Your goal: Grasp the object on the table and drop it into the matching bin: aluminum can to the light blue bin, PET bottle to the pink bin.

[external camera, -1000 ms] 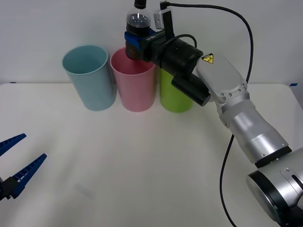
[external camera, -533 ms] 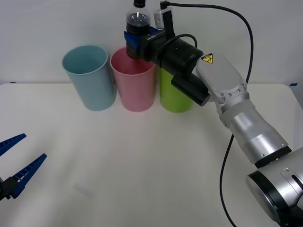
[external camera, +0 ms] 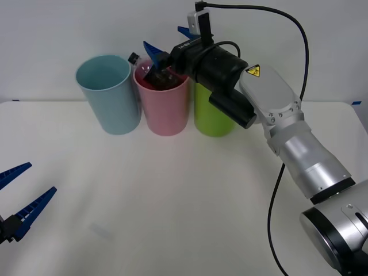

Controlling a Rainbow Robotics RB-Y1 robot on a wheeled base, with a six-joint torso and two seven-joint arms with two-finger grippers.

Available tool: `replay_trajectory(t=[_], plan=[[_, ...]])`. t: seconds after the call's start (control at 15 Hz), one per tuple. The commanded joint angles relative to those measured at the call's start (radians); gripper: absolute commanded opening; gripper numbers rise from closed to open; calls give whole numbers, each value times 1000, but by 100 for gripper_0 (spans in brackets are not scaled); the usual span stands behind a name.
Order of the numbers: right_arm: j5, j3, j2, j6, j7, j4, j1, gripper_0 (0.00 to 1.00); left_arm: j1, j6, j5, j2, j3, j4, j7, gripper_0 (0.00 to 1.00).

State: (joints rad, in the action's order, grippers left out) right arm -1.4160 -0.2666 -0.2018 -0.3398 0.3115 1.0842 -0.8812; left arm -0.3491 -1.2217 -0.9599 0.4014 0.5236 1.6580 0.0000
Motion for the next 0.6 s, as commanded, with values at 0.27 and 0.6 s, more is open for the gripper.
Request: replay_trajectory(t=[0.27,0.6], plan=[[20,-2,-74,-30,17,155,117,100,0,0,0,0,0,0,0,100],[32,-17,-196,-30,32,387,304,100,0,0,0,0,0,0,0,100]])
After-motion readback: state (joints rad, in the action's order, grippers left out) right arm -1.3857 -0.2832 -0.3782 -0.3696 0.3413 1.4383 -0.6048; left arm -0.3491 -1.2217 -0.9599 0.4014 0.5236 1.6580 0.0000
